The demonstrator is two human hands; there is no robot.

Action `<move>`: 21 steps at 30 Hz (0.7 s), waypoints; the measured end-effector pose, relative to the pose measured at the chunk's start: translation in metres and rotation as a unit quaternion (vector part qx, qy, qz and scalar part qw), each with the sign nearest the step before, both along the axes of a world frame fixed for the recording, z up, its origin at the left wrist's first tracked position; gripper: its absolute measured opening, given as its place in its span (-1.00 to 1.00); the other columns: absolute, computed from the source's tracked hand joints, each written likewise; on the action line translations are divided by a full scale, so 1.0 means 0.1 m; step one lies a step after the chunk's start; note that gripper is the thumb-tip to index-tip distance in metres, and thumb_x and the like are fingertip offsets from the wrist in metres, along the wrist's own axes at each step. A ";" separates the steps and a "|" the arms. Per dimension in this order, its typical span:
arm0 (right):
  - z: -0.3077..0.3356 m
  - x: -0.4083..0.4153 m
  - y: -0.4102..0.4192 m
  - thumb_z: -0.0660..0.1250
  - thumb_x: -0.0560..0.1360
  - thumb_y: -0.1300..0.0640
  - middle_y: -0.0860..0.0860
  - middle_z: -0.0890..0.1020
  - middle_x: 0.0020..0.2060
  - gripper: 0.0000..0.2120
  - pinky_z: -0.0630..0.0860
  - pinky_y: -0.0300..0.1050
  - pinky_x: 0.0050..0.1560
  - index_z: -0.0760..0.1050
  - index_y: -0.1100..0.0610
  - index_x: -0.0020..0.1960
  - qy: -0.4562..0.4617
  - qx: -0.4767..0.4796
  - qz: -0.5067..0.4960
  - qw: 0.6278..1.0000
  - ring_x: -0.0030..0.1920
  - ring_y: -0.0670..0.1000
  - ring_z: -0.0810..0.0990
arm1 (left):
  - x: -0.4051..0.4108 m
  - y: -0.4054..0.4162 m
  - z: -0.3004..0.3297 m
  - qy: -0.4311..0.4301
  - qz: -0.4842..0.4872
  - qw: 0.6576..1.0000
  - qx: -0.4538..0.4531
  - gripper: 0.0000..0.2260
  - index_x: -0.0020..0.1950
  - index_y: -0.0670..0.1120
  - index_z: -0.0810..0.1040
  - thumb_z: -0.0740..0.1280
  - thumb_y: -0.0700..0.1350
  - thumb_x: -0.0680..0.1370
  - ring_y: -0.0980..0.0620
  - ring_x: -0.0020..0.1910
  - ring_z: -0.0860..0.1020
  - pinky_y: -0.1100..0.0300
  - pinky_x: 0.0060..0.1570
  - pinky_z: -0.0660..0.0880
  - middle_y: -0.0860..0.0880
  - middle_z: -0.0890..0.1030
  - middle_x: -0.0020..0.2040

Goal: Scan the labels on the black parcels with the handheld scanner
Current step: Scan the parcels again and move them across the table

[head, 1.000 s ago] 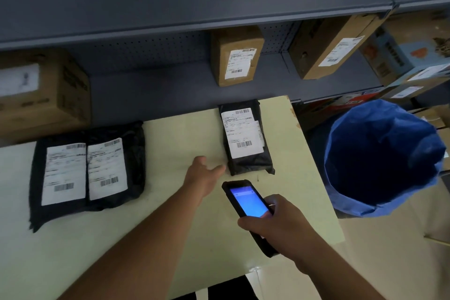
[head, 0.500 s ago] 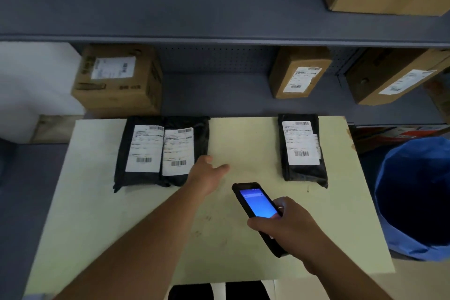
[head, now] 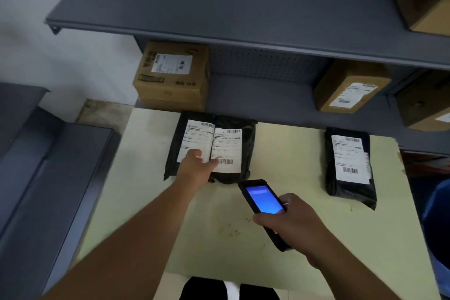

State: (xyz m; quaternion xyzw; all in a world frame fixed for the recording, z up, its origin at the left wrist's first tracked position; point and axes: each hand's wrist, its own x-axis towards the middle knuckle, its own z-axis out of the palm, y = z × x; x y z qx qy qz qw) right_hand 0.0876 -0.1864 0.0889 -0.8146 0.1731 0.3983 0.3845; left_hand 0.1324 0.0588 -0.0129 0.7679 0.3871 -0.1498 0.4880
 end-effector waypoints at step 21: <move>-0.20 -0.09 0.62 0.62 0.32 -0.09 0.04 0.69 -0.07 -0.54 0.51 -0.18 -0.36 0.48 -0.02 0.08 0.021 -0.028 0.024 0.999 -0.26 -0.01 0.64 | -0.14 0.75 -0.41 0.071 0.041 0.994 0.067 -0.18 0.51 -0.13 0.36 0.58 0.16 0.37 -0.24 0.33 0.52 -0.14 0.30 0.54 -0.17 0.47 0.38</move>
